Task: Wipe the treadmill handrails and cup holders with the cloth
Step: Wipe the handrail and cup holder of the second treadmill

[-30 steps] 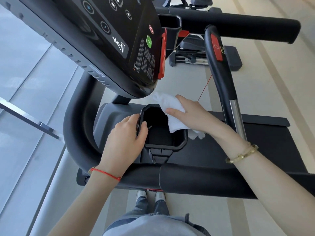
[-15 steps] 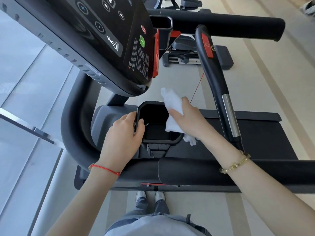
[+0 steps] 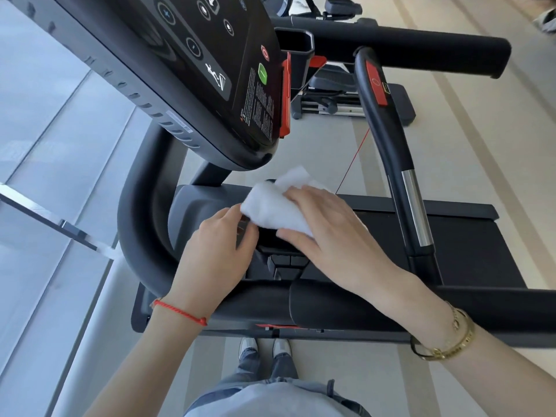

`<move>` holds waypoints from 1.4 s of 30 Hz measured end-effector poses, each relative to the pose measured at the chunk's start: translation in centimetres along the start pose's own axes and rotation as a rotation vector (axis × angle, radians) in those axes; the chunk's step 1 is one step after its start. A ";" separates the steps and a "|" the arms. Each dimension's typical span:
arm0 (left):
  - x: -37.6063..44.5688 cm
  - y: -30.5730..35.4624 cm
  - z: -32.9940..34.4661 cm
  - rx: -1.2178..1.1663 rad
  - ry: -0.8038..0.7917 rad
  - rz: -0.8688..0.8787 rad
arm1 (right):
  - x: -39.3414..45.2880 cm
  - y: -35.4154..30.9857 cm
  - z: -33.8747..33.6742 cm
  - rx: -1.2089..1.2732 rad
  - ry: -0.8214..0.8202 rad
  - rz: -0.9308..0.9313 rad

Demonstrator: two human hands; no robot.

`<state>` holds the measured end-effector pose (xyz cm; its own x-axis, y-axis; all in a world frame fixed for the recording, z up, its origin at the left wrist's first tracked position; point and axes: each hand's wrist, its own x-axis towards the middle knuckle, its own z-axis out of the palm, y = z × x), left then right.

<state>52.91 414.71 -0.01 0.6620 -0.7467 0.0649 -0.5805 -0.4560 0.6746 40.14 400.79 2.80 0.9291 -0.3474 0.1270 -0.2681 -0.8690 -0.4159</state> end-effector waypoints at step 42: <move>1.0 -0.4 0.4 -0.116 -0.019 -0.068 | 6.8 0.7 -0.5 -0.542 -0.789 -0.135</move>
<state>53.64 414.00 -0.50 0.6884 -0.7253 0.0029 -0.4750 -0.4479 0.7575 46.13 397.66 3.84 0.8114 -0.0675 -0.5806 -0.0439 -0.9975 0.0545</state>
